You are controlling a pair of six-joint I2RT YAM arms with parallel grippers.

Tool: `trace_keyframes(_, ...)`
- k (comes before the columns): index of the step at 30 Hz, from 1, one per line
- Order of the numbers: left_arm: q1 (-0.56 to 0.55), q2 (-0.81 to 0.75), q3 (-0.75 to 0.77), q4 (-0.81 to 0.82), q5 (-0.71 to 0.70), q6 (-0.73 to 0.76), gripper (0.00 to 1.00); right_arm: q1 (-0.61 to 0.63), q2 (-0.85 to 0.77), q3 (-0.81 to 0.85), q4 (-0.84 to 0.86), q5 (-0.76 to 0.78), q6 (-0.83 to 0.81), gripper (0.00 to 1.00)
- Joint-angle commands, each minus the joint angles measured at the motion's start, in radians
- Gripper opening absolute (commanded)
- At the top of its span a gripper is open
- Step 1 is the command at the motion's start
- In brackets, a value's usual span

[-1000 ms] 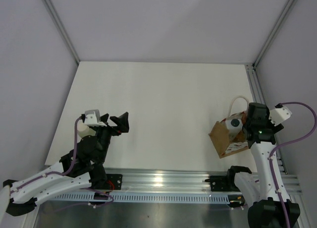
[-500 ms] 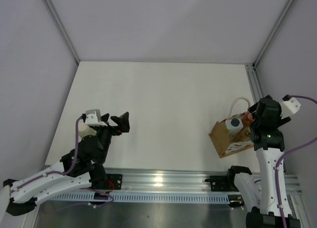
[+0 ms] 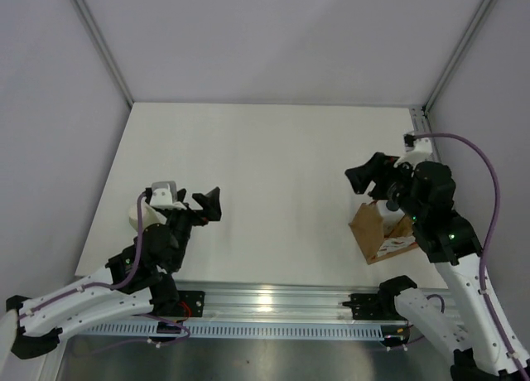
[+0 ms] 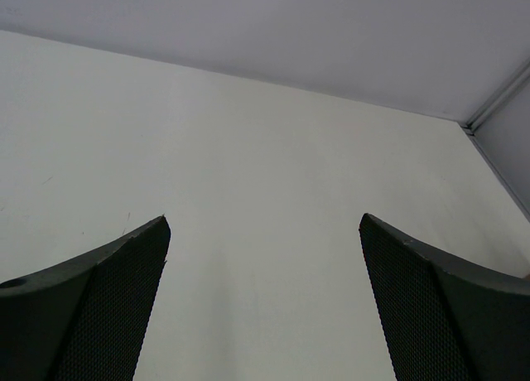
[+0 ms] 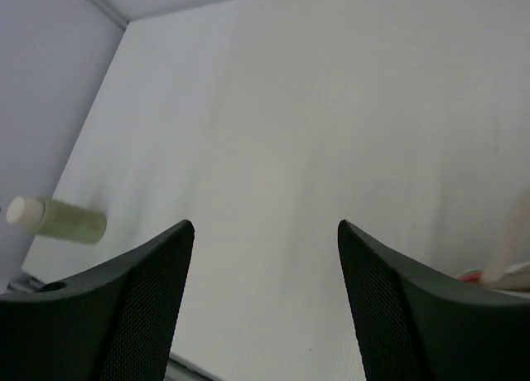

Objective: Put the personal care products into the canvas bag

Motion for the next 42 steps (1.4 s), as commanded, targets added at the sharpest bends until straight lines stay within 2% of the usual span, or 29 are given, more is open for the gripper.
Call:
trace_keyframes(1, -0.006, 0.040, 0.001, 0.035, -0.022, 0.042, 0.99, 0.204, -0.011, -0.024, 0.015, 0.073, -0.023, 0.74)
trace_keyframes(3, -0.008, 0.052, 0.007, 0.015, -0.074, 0.045, 0.99, 0.340, -0.033, -0.076, 0.042, 0.103, -0.021, 0.75)
trace_keyframes(6, -0.006, 0.057, 0.030, -0.025, -0.186, 0.035, 0.99, 0.474, -0.069, -0.121, 0.090, 0.185, -0.025, 0.76)
trace_keyframes(8, 0.011, 0.070, 0.025, -0.014, -0.228, 0.051, 0.99, 0.519, -0.076, -0.159, 0.114, 0.242, -0.026, 0.76)
trace_keyframes(9, 0.050, 0.081, 0.050, -0.088, -0.226, 0.027, 0.99, 0.539, -0.076, -0.173, 0.122, 0.247, -0.026, 0.76)
trace_keyframes(10, 0.073, 0.093, 0.076, -0.197, -0.220, -0.135, 0.99, 0.568, -0.077, -0.203, 0.153, 0.249, -0.028, 0.77)
trace_keyframes(11, 0.103, 0.127, 0.137, -0.282, -0.185, -0.179, 0.99, 0.580, -0.079, -0.225, 0.174, 0.249, -0.028, 0.77)
trace_keyframes(14, 0.182, 0.193, 0.188, -0.500, -0.173, -0.328, 0.99, 0.605, -0.074, -0.297, 0.252, 0.236, -0.026, 0.76)
trace_keyframes(15, 0.230, 0.242, 0.249, -0.629, -0.173, -0.375, 0.99, 0.608, -0.067, -0.315, 0.289, 0.224, -0.025, 0.77)
trace_keyframes(16, 0.254, 0.266, 0.267, -0.688, -0.174, -0.476, 0.99, 0.608, -0.063, -0.332, 0.305, 0.218, -0.023, 0.77)
trace_keyframes(20, 0.405, 0.337, 0.330, -0.848, -0.148, -0.635, 0.99, 0.626, -0.059, -0.366, 0.342, 0.126, -0.008, 0.76)
trace_keyframes(21, 0.463, 0.337, 0.331, -0.856, -0.116, -0.649, 0.99, 0.632, -0.065, -0.368, 0.343, 0.118, -0.009, 0.76)
trace_keyframes(23, 0.520, 0.296, 0.294, -0.746, -0.053, -0.577, 0.99, 0.652, -0.099, -0.383, 0.345, 0.141, -0.018, 0.77)
trace_keyframes(24, 0.585, 0.272, 0.269, -0.688, -0.010, -0.537, 0.99, 0.655, -0.112, -0.407, 0.349, 0.156, -0.015, 0.79)
trace_keyframes(25, 0.619, 0.226, 0.208, -0.646, 0.071, -0.511, 0.99, 0.655, -0.125, -0.412, 0.346, 0.158, -0.012, 0.79)
trace_keyframes(27, 0.713, 0.192, 0.165, -0.595, 0.126, -0.515, 0.99, 0.657, -0.152, -0.415, 0.342, 0.152, -0.024, 0.80)
trace_keyframes(34, 0.825, 0.251, 0.156, -0.660, 0.059, -0.581, 0.99, 0.658, -0.180, -0.408, 0.322, 0.164, -0.029, 0.83)
trace_keyframes(38, 0.917, 0.265, 0.073, -0.545, 0.184, -0.570, 0.99, 0.660, -0.183, -0.409, 0.319, 0.160, -0.028, 0.84)
trace_keyframes(42, 0.965, 0.268, 0.009, -0.523, 0.160, -0.661, 0.99, 0.662, -0.197, -0.409, 0.311, 0.164, -0.028, 0.84)
